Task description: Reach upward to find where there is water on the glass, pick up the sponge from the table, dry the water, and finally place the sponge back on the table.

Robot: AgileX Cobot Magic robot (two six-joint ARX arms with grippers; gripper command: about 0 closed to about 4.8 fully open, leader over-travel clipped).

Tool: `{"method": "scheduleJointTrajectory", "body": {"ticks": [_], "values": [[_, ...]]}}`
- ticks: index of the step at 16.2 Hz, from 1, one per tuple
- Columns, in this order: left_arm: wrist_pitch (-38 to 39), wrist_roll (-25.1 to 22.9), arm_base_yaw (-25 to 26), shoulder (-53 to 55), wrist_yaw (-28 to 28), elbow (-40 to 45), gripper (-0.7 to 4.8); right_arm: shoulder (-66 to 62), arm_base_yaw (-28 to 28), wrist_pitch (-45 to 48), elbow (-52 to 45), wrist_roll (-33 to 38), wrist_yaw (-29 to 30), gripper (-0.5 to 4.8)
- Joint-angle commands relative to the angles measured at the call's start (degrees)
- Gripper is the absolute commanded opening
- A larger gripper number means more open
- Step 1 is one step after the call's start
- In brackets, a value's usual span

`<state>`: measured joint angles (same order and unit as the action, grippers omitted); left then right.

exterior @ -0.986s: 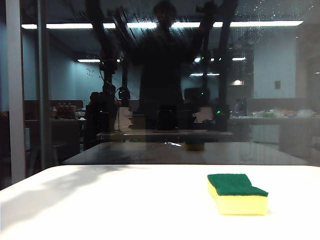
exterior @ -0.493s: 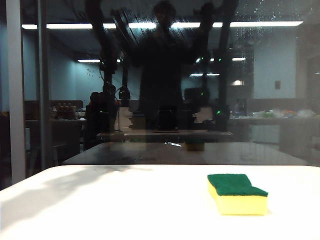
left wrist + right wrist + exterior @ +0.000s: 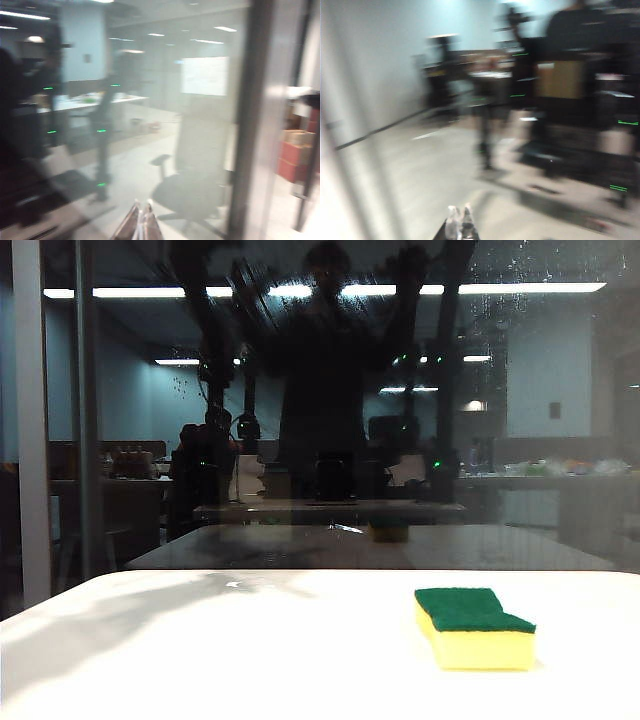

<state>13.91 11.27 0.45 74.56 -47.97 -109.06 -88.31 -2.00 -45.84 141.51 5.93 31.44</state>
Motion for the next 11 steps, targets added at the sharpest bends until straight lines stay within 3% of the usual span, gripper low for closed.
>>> {"method": "scheduleJointTrajectory", "body": {"ticks": [1,3,6,11], "values": [[-4.5,2.8,0.0,-0.3,-8.3,-0.3,-0.03,0.4,-0.1,0.9,0.2,-0.1,7.4,-0.01],[-7.6,6.4,0.0,-0.3,-12.4,-0.3,-0.05,0.4,-0.1,0.9,0.2,0.0,14.5,-0.01],[-8.1,9.0,0.0,-0.3,-13.9,-0.3,-0.05,0.5,-0.2,1.0,0.2,0.1,20.6,-0.01],[-8.0,9.0,0.0,-0.3,-16.5,-0.3,-0.05,0.5,-0.2,1.1,0.2,0.3,21.3,-0.01]]}}
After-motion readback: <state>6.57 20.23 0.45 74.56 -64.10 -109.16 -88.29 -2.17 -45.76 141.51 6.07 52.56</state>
